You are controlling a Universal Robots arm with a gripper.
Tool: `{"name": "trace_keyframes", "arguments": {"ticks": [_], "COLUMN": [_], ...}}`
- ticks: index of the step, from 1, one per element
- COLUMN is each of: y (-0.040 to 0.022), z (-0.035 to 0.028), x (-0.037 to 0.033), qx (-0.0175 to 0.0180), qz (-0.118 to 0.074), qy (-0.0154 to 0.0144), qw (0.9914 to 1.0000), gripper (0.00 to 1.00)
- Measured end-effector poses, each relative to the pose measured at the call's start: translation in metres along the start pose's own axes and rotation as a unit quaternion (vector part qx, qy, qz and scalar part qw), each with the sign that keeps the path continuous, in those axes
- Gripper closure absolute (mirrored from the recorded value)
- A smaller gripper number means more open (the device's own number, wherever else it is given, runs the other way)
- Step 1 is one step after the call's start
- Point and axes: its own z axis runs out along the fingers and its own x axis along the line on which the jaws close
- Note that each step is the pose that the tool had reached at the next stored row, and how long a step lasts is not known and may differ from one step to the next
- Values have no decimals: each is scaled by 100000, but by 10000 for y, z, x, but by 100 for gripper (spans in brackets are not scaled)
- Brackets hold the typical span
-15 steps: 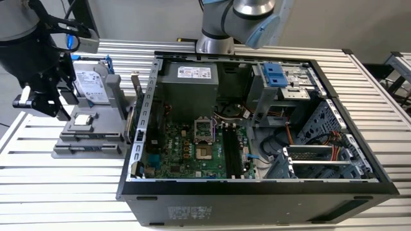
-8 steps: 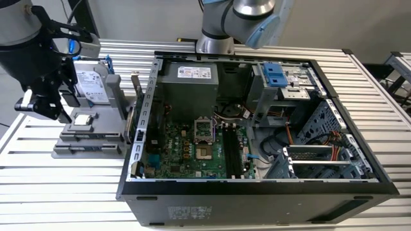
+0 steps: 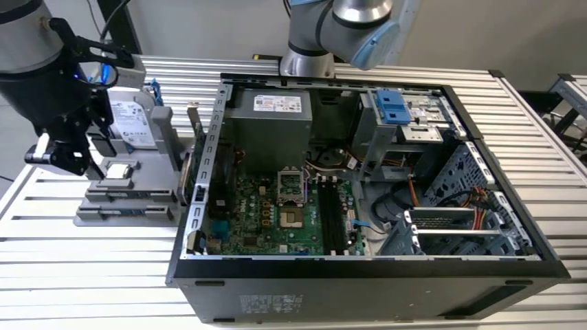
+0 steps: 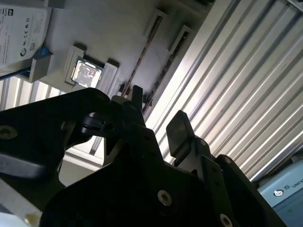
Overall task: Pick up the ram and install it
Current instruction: 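Pick up the ram and move it above insertion slot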
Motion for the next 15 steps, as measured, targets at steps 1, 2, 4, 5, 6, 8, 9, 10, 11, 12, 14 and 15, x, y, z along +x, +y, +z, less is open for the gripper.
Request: {"name": "trace_keyframes", "arguments": {"ticks": [1, 2, 4, 5, 6, 8, 9, 10, 11, 12, 14, 15], "y": [0, 0, 0, 0, 0, 0, 0, 1, 0, 0, 0, 0], "z": [10, 20, 41, 51, 62, 84, 96, 111, 125, 141, 172, 187], "x": [0, 1, 2, 3, 3, 4, 5, 5, 6, 7, 8, 9], "qx": [5, 13, 24, 28, 31, 40, 49, 60, 71, 85, 88, 78], "qz": [103, 204, 405, 503, 604, 814, 911, 964, 964, 964, 764, 542], "qy": [10, 16, 27, 27, 29, 39, 43, 51, 66, 75, 76, 72], "qw": [100000, 100000, 99999, 99999, 99998, 99997, 99996, 99995, 99995, 99995, 99997, 99998], "gripper": [0, 0, 0, 0, 0, 0, 0, 0, 0, 0, 0, 0]}}
